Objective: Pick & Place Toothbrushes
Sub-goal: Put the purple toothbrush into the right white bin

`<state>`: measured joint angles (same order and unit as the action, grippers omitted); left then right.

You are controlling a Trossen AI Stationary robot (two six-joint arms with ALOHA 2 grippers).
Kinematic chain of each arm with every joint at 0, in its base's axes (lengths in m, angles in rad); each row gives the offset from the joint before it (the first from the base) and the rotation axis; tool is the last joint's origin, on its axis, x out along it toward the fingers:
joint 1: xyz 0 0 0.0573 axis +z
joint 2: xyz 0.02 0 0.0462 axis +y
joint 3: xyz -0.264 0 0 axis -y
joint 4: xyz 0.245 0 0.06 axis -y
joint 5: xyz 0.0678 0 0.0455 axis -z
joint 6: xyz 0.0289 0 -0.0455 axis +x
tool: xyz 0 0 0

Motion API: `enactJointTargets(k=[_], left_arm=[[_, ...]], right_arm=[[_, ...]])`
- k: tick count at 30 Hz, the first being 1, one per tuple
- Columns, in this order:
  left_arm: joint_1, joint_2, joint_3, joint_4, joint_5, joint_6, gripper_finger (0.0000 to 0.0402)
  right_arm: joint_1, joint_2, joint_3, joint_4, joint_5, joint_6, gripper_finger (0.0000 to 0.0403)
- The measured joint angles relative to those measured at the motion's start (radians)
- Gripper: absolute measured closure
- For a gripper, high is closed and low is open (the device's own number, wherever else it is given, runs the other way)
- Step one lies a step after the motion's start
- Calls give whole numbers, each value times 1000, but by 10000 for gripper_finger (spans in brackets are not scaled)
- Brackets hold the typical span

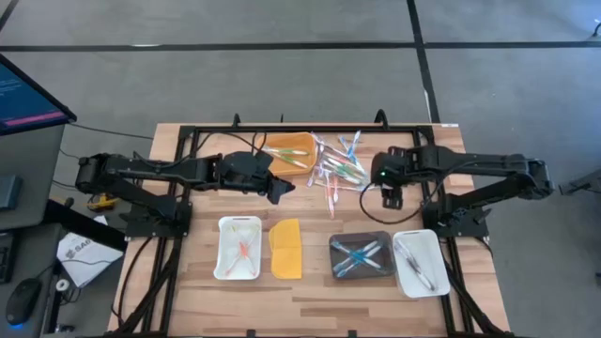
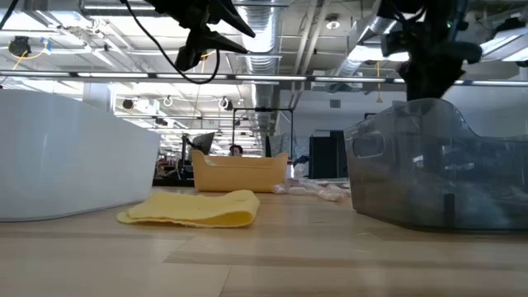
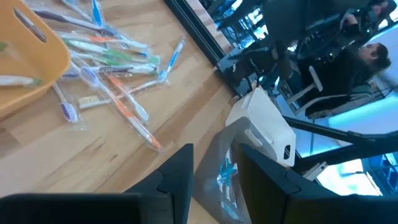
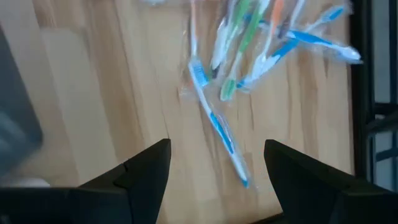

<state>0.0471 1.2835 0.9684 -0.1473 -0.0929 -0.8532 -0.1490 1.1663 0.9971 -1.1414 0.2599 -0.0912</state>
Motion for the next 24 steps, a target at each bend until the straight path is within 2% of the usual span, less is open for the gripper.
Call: enactJointTargets(k=[12,19,24], left_arm=[[9,0,0,-1,-14,0,284],[15,0,0,-1,-15,0,284],[22,0,0,-1,-15,0,284]], right_arm=[[-11,0,-144,162,-6,-266,148],[-82,0,-213,199,-100,-326,148],[-106,-3,-254,252,-105,-336,148]])
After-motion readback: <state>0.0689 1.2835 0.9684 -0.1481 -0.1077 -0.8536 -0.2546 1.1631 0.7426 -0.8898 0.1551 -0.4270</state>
